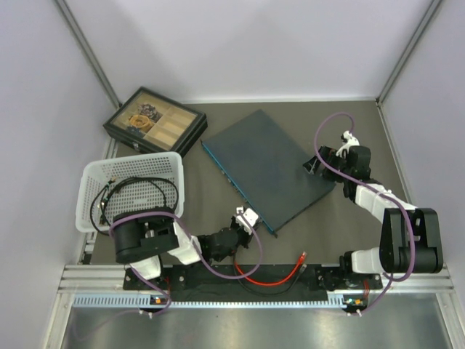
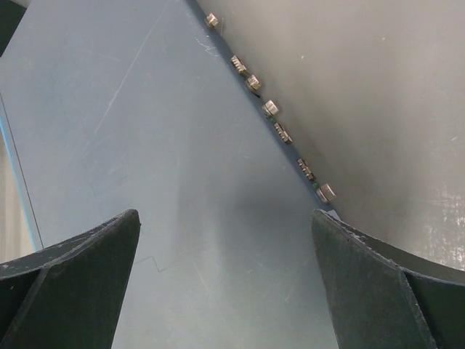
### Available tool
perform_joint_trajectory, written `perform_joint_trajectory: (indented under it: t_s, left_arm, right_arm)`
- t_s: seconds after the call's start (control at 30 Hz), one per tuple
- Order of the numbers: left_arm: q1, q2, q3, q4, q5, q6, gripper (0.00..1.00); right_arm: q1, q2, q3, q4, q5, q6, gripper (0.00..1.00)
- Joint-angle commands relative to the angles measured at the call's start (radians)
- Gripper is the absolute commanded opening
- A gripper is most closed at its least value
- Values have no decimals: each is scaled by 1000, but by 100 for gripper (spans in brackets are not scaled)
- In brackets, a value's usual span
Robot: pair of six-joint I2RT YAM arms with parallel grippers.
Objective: Insert the plug into the switch port
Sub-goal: Insert the connector into the switch port.
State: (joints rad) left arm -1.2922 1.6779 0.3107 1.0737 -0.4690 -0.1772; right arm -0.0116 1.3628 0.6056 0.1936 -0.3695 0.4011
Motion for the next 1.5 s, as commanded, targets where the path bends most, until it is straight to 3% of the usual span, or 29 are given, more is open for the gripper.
perform_joint_trajectory:
  t_s: [0.0,0.5,0.8,1.13,1.47]
  left_arm:
    - [-2,23,41,114,12,-16,0]
    - [-2,43,51,232,-8,15,0]
    - [2,11,90,223,-10,91,0]
    - [10,-30,99,189,-49,70,0]
    - [14,74,145,229,-13,54,0]
  right_arm:
    - [-10,13,28,-19,-28,-7,99]
    - [-10,39,37,-17,-72,-7,99]
    - [-10,81,62,-39,-137,-27,99]
    - [-10,114,74,-48,-177,-33,99]
    - [-10,139,74,-56,-224,-22,99]
